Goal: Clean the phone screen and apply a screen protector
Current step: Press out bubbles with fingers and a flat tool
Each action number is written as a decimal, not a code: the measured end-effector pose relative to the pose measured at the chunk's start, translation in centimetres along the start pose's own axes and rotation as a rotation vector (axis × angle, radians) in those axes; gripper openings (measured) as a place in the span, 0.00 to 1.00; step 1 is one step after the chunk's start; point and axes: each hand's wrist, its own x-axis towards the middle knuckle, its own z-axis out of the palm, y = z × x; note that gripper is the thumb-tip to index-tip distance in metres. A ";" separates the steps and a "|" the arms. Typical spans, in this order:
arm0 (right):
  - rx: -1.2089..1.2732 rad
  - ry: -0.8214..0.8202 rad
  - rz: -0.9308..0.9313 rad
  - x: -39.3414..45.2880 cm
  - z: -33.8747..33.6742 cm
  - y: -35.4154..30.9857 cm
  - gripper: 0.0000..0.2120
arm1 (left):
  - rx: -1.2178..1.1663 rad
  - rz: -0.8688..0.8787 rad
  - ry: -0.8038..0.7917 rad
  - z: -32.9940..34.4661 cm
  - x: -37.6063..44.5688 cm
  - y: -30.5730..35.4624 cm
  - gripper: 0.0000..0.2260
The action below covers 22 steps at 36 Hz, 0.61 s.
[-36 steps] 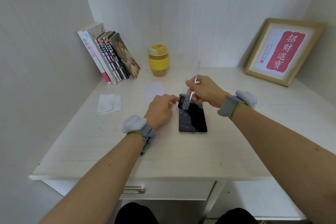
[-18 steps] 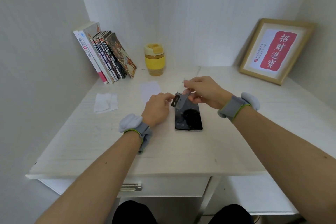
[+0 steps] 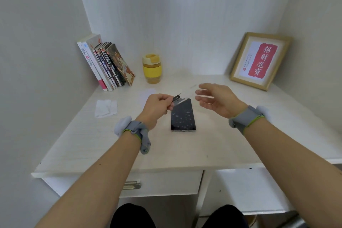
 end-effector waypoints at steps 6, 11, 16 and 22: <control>-0.304 0.083 -0.207 -0.9 -0.5 -0.1 0.13 | 0.201 0.049 0.110 -0.6 -0.5 0.2 0.07; -0.914 -0.027 -0.415 -1.7 0.3 1.1 0.23 | 0.241 0.045 0.073 -0.7 -1.0 0.1 0.12; -1.223 -0.286 -0.492 -3.4 1.5 1.9 0.24 | 0.207 0.016 0.085 -0.6 -1.5 0.1 0.14; -1.480 -0.288 -0.582 -5.2 2.4 2.7 0.18 | 0.216 0.021 0.110 -0.7 -2.5 -0.2 0.08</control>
